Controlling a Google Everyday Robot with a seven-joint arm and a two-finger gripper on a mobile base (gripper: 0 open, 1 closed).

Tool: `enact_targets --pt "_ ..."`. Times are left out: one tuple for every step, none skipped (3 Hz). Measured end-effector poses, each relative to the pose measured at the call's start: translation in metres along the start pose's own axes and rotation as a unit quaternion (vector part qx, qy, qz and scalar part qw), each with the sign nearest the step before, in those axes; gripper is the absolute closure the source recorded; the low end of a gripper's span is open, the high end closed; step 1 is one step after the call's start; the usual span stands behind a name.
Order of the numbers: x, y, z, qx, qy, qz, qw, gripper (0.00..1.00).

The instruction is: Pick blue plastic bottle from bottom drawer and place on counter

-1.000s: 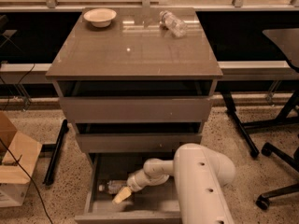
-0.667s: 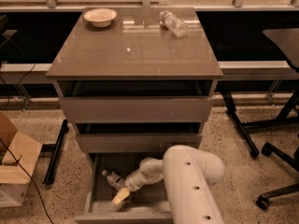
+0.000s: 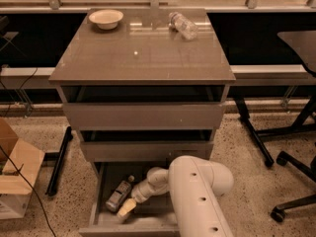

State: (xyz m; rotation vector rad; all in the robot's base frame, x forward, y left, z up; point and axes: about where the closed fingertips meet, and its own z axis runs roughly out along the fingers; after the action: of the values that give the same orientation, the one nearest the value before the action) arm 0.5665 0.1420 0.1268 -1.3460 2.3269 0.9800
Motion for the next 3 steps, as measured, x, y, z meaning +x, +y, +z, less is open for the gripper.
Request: enact_targets --pt "-0.001 0.002 0.002 0.011 -0.022 0.018 0.9995 0.0" --pt "-0.009 0.005 0.001 0.026 -0.05 0.031 0.9979 0.0" --pt "-0.018 0.005 0.002 0.03 -0.072 0.034 0.9964 0.0"
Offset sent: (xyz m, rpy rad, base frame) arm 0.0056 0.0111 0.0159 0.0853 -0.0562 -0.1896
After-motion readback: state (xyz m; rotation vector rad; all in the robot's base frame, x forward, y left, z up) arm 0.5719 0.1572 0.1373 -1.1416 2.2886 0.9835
